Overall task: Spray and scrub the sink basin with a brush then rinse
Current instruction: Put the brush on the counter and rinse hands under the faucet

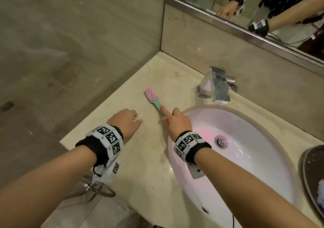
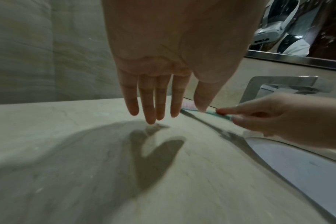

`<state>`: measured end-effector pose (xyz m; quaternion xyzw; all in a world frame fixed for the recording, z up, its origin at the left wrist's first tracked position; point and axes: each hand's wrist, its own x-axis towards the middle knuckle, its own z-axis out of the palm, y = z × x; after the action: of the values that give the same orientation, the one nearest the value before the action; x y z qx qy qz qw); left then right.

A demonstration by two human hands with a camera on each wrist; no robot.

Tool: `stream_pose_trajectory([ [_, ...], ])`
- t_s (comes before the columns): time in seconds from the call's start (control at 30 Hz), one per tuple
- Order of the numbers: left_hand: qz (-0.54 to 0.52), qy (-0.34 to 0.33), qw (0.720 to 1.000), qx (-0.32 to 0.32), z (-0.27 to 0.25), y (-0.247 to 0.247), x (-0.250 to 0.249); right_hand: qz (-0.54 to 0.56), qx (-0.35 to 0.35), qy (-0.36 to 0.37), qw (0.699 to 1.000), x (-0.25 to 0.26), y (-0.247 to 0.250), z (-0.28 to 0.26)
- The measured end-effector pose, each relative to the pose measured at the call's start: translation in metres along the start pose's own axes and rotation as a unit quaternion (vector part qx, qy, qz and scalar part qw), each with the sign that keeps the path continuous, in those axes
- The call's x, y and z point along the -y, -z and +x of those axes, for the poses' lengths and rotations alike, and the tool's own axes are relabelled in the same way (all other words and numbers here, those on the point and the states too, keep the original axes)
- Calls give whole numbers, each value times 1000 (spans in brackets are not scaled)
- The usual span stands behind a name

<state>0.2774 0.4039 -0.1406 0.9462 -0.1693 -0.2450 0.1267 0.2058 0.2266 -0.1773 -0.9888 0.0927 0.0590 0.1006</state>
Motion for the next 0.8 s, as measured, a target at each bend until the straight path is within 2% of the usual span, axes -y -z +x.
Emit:
stream_pose_trajectory([
  [0.1,-11,-4,1000,-16,3,2,-10,42,12,-1,999,-3,4,-9],
  [0.17,-14,-9,1000,-22,4,3,-20,81,-12,-40,996,-17,8,-16],
  [0.23,-19,-29,999,-33,6,3,-31,130,-42,-93,986,-39,12,-25],
  [0.33,-35,-101,993,-41,8,-2,-52,167,-69,-192,964,-80,19,-39],
  [0.47,-26,-166,985,-21,15,-17,-76,212,-148,-317,912,-131,45,-44],
  [0.53,-15,-184,983,0,19,-25,-84,253,-185,-326,892,-148,57,-35],
  [0.6,-5,-192,981,8,23,-31,-91,279,-212,-303,886,-160,68,-23],
  [0.67,35,-191,981,23,26,-35,-97,300,-216,-269,889,-167,77,-10],
  [0.8,150,-170,971,80,34,-40,-104,313,-181,-216,907,-172,89,12],
])
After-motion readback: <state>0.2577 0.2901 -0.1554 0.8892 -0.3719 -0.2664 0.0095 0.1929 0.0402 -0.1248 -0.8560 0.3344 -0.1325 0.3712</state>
